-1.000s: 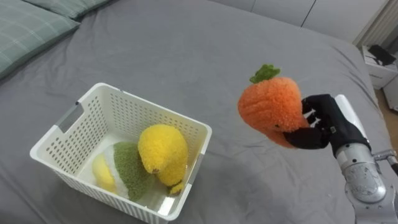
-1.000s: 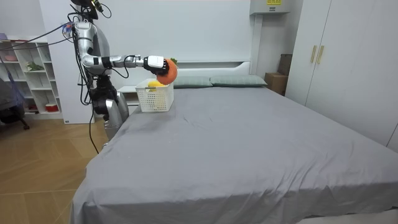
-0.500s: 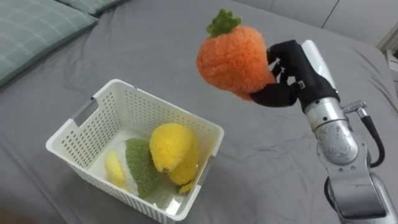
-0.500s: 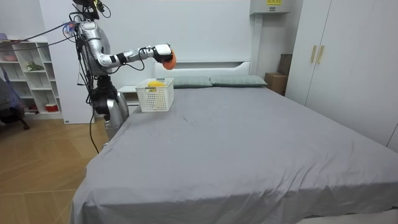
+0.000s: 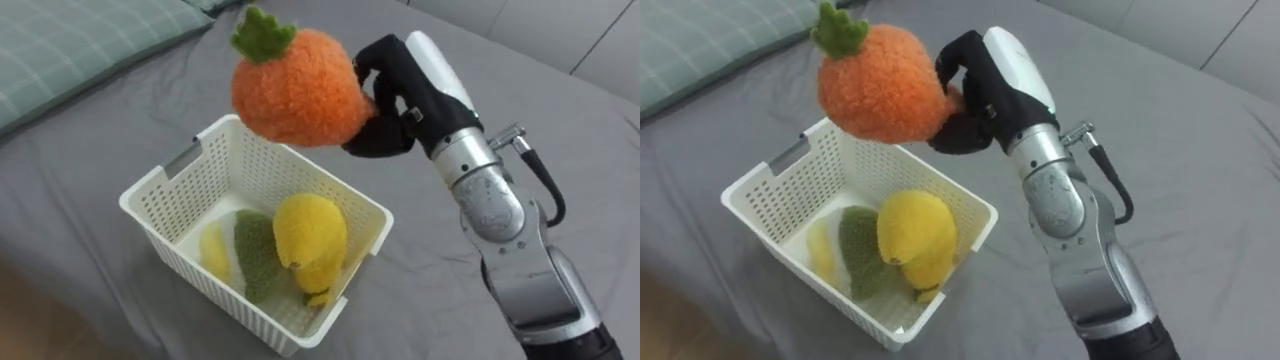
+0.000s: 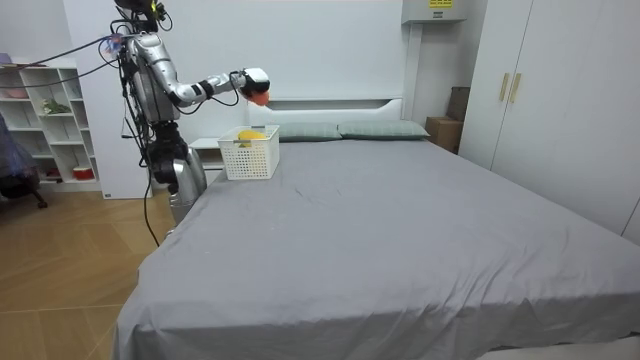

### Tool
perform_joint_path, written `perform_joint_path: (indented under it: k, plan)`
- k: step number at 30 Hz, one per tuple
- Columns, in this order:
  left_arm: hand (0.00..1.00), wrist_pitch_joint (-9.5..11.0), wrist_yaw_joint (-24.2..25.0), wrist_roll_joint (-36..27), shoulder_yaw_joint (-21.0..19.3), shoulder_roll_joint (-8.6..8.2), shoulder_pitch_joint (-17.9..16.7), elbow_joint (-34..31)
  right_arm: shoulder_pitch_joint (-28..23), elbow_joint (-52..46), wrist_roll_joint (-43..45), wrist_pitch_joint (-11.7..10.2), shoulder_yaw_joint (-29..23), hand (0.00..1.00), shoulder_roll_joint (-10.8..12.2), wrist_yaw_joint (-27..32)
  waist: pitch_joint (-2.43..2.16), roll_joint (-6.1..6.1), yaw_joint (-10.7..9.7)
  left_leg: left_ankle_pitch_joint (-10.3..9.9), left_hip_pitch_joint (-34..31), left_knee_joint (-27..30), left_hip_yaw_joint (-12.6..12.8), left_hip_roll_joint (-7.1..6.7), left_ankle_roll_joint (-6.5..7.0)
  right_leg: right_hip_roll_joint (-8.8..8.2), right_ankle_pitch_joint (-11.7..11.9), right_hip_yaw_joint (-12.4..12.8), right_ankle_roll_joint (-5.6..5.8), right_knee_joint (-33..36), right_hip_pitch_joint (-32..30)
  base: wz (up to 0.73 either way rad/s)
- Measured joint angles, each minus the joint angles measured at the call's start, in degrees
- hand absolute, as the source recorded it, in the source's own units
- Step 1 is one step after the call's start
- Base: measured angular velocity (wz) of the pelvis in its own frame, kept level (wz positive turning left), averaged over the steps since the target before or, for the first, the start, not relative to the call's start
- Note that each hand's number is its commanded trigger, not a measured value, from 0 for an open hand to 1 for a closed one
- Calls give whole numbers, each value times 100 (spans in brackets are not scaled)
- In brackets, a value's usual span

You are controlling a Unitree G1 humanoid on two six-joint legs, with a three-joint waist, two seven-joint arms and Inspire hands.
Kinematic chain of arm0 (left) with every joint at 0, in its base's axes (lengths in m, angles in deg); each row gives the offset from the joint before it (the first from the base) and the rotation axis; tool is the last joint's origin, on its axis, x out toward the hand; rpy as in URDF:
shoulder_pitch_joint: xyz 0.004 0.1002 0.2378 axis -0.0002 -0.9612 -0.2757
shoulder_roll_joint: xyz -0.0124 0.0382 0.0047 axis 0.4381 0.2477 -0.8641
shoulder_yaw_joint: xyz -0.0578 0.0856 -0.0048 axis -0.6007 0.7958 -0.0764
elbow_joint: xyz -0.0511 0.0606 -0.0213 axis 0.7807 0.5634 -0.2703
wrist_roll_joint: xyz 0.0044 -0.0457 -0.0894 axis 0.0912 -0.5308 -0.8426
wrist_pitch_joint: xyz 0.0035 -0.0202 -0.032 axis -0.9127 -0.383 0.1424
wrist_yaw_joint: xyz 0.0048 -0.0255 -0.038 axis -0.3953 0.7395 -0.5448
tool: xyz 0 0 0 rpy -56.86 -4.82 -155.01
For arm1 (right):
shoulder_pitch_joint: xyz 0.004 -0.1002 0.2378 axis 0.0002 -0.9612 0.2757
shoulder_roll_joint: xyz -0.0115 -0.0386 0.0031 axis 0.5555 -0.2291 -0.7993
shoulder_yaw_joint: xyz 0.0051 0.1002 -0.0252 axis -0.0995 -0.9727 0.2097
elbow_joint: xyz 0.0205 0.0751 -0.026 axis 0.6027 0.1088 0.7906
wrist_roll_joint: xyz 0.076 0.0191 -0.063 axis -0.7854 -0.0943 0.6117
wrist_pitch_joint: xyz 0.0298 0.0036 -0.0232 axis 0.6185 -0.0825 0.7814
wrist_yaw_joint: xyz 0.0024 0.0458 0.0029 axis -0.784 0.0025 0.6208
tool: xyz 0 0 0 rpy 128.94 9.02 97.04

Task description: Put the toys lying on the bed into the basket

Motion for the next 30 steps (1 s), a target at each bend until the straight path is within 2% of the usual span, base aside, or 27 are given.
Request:
perform_joint_path:
  k: [4,8,17,27,28,30]
  plan:
    - [0,-20,-7,-5,50,6,37,-2,-2,197,53,-2,251,100,140,-61,4,6,107,1,-17,6,-13,-1,1,-31,0,-33,0,-1,-6,2]
    - [0,-17,-16,-5,192,1,87,-8,-27,300,213,-2,587,100,103,-220,3,-6,90,8,-87,25,-46,-14,8,-47,0,-117,2,1,-54,3]
    - [0,47,-89,-10,435,13,254,-29,-268,839,288,-24,633,100,76,-312,8,1,87,18,-106,36,-48,-38,26,-54,-1,-120,4,5,-72,1]
    - [0,98,-196,-10,550,19,265,-27,-303,870,284,-31,631,100,35,-340,18,17,91,19,-115,34,-47,-40,28,-49,-2,-122,5,0,-84,0]
    - [0,97,-196,-9,550,19,263,-27,-303,870,284,-31,631,88,35,-340,18,17,96,19,-118,31,-47,-41,29,-45,-2,-122,6,0,-83,0]
    - [0,95,-196,-8,550,19,262,-25,-303,870,290,-31,631,39,35,-340,18,17,88,19,-120,32,-49,-43,29,-42,-2,-122,6,0,-83,0]
